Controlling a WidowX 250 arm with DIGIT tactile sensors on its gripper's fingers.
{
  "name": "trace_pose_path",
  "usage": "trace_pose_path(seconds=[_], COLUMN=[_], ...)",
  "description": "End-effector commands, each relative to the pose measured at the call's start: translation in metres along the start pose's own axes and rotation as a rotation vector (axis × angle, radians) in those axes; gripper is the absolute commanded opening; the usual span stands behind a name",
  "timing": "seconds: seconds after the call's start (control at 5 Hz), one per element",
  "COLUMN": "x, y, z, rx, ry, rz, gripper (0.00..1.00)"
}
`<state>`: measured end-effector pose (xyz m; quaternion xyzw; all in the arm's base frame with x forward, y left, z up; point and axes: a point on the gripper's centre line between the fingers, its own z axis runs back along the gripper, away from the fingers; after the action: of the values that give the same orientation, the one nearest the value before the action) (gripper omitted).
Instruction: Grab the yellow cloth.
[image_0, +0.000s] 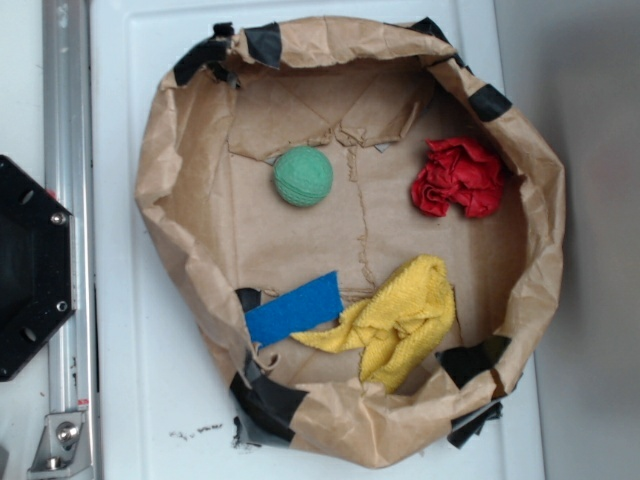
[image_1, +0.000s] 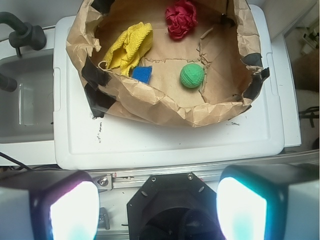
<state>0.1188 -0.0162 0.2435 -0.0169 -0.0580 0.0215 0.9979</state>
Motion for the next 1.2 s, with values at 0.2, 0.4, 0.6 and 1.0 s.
trace_pose_path(seconds=[0.2, 0.4, 0.6, 1.0], x=[0.035, 0.062, 0.091, 0.148], y=[0.015, 0.023, 0.026, 0.010], z=[-0.021, -0.039, -0.059, -0.125], rx=[-0.195, -0.225, -0.233, -0.256], ry=[-0.035, -0.081, -0.166, -0.164], rz=[0.170, 0.280, 0.325, 0.412], gripper=[1.00, 1.00, 1.00, 1.00])
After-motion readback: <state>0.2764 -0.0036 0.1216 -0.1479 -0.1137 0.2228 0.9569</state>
